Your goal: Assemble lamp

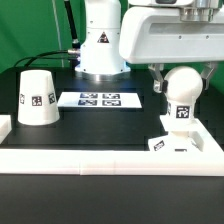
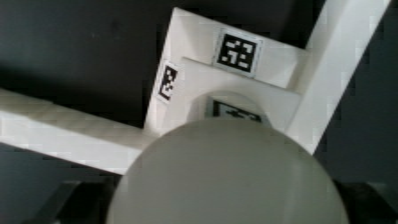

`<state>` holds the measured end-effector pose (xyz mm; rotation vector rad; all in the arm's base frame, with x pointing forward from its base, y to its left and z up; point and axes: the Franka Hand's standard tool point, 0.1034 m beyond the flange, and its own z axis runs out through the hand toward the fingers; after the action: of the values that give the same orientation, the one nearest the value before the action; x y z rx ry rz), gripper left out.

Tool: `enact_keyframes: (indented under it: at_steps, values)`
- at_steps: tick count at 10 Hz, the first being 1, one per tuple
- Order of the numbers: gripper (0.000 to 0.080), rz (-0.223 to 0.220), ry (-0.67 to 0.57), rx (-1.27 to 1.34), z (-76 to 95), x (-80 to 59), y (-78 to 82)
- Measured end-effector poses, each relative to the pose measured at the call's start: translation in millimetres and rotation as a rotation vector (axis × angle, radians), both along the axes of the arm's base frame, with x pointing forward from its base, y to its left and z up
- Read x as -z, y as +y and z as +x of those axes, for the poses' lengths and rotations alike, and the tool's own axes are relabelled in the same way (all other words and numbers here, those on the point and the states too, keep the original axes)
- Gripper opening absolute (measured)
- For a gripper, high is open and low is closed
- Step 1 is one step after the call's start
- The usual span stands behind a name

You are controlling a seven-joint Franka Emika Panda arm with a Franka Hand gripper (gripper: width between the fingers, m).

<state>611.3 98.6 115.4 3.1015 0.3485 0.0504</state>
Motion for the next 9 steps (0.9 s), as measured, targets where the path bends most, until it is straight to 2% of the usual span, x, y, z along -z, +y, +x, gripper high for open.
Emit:
enact_keyframes:
  at_steps: [5,8,9]
  values:
    - [0.0579,0.012,-0.008,0.450,0.8,-1.5,-5.5]
    - [0.0579,0.014,-0.010,0.549,0.8,-1.1,-6.5]
    - [0.0643,0.014,-0.010,0.537,0.9,-1.5,-6.5]
